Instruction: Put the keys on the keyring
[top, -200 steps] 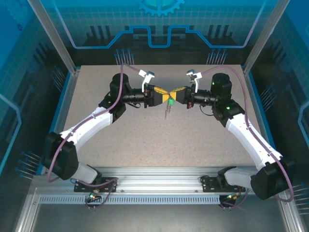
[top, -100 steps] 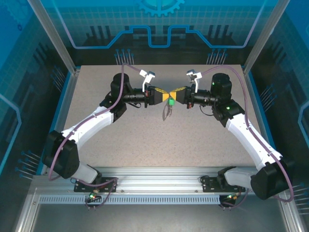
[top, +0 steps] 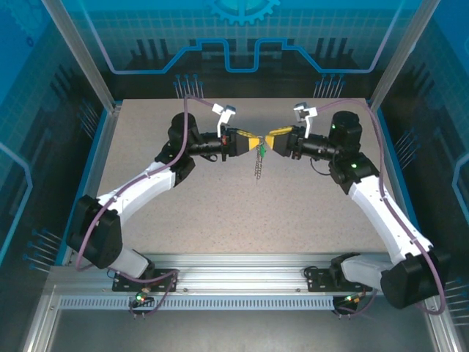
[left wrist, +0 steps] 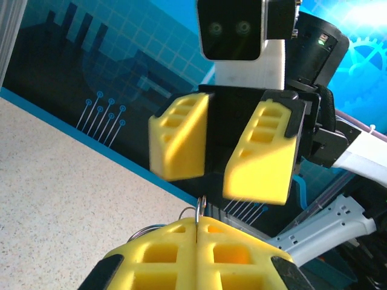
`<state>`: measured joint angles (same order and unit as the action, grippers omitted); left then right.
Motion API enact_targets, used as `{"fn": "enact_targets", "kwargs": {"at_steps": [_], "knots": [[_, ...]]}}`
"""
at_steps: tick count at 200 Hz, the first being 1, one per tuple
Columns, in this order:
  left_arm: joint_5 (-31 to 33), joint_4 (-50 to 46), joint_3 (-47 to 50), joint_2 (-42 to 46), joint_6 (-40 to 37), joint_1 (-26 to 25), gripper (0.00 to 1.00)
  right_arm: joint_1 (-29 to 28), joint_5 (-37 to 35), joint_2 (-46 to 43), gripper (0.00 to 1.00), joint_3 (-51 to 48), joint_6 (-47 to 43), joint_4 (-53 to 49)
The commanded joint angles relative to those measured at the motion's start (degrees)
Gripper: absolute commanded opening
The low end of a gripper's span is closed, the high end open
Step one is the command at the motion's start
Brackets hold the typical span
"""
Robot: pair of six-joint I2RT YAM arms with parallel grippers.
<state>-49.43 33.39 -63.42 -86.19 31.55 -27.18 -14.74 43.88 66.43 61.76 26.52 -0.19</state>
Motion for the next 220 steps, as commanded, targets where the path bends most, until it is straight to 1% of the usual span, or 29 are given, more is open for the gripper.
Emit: {"fn": "enact_targets", "kwargs": {"at_steps": [1, 18, 43, 77, 126, 188, 220], "knots": [[2.2, 6.9, 1.1, 1.5, 3.2, -0.2, 0.0, 2.0, -1.5, -4.2, 0.39, -2.7, 2.0, 1.3], [2.5, 7.6, 1.2, 1.8, 3.9, -0.2, 0.0, 2.1, -1.9, -6.1, 0.4, -5.5, 3.3, 3.0], [2.6, 8.1, 1.2, 2.3, 4.5, -0.2, 0.0, 1.4, -3.6, -8.4, 0.45, -9.7, 4.9, 5.9], [2.8, 9.1, 1.5, 2.4, 5.5, -0.2, 0.0, -1.6, -6.9, -9.1, 0.47, -12.5, 4.6, 7.3], [3.2, 9.2, 2.1, 2.9, 5.8, -0.2, 0.0, -6.4, -10.0, -7.7, 0.49, -11.7, 1.8, 6.3], [3.0, 9.1, 1.7, 2.8, 6.1, -0.3, 0.0, -7.8, -12.9, -3.7, 0.49, -7.3, 0.2, 5.5], [3.0, 9.1, 1.6, 2.7, 6.1, -0.4, 0.0, -8.5, -13.2, -1.7, 0.49, -5.7, -0.5, 5.9]]}}
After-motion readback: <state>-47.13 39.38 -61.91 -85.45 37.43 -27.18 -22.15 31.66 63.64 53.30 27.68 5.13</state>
